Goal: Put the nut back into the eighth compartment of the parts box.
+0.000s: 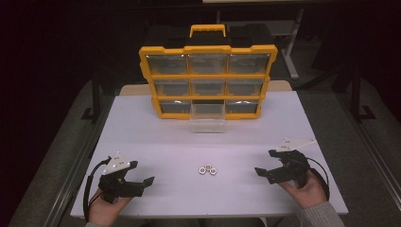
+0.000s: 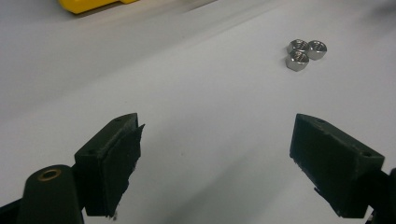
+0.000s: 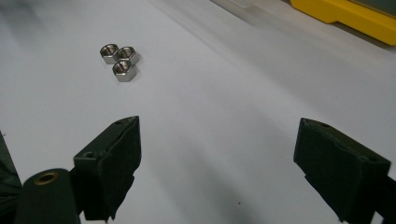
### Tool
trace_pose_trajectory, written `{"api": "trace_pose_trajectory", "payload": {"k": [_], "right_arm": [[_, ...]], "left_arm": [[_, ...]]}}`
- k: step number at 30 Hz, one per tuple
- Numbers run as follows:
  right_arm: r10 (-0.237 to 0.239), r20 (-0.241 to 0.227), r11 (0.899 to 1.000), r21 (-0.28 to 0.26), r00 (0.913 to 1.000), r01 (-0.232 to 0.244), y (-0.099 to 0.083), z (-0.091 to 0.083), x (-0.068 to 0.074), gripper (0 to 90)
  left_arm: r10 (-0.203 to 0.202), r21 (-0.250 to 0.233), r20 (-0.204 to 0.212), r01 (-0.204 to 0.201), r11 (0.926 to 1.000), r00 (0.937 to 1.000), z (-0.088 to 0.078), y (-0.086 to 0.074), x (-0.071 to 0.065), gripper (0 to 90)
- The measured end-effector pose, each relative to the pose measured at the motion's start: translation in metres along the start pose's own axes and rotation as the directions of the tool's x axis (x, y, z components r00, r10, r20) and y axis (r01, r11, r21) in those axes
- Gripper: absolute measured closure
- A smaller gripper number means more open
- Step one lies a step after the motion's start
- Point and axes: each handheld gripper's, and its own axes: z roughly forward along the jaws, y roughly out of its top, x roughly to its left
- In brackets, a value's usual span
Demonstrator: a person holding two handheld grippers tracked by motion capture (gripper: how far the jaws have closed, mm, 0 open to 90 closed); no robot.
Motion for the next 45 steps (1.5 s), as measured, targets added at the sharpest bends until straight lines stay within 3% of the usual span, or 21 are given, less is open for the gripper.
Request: {"api": "trace_pose_trajectory", "payload": {"k": [7, 10, 22, 25, 32, 34, 39, 45], "right_arm": [[0.002, 0.01, 1.0, 0.0, 0.9999, -0.002, 0.0, -0.007, -0.001, 14.1], [0.001, 0.024, 1.0, -0.014, 0.9997, -0.001, 0.001, -0.01, 0.0, 14.2], [0.004, 0.021, 1.0, -0.023, 0.9998, -0.003, 0.001, -0.013, -0.001, 14.0], [0.002, 0.023, 1.0, -0.023, 0.9997, -0.002, 0.001, -0.012, -0.003, 14.0], [-0.008, 0.015, 1.0, -0.015, 0.9998, 0.008, 0.006, -0.011, 0.0, 14.0], [-0.025, 0.008, 1.0, -0.009, 0.9997, 0.025, 0.01, -0.01, 0.002, 14.0], [-0.032, 0.001, 0.999, -0.004, 0.9995, 0.032, 0.015, -0.009, 0.005, 13.9], [-0.051, -0.011, 0.999, 0.01, 0.9986, 0.052, 0.023, -0.007, 0.007, 14.1]], "left_arm": [[0.021, 0.001, 0.0, -0.021, 0.9998, 0.9998, -0.001, 0.003, 0.001, 16.1], [0.006, -0.023, 0.002, -0.006, 0.9997, 1.0, -0.001, 0.004, -0.001, 16.1], [0.048, -0.07, -0.024, -0.049, 0.9963, 0.9986, -0.003, 0.006, -0.008, 16.2], [0.053, -0.11, -0.035, -0.056, 0.9924, 0.998, -0.006, 0.006, -0.007, 16.2], [0.042, -0.144, -0.046, -0.048, 0.9883, 0.9981, -0.009, 0.005, -0.006, 16.3], [0.019, -0.185, -0.043, -0.027, 0.9823, 0.9989, -0.01, 0.006, -0.007, 16.3], [0.025, -0.187, -0.045, -0.033, 0.9818, 0.9987, -0.009, 0.008, -0.007, 16.3], [0.017, -0.219, -0.043, -0.026, 0.9754, 0.9989, -0.01, 0.01, -0.012, 16.6]]}}
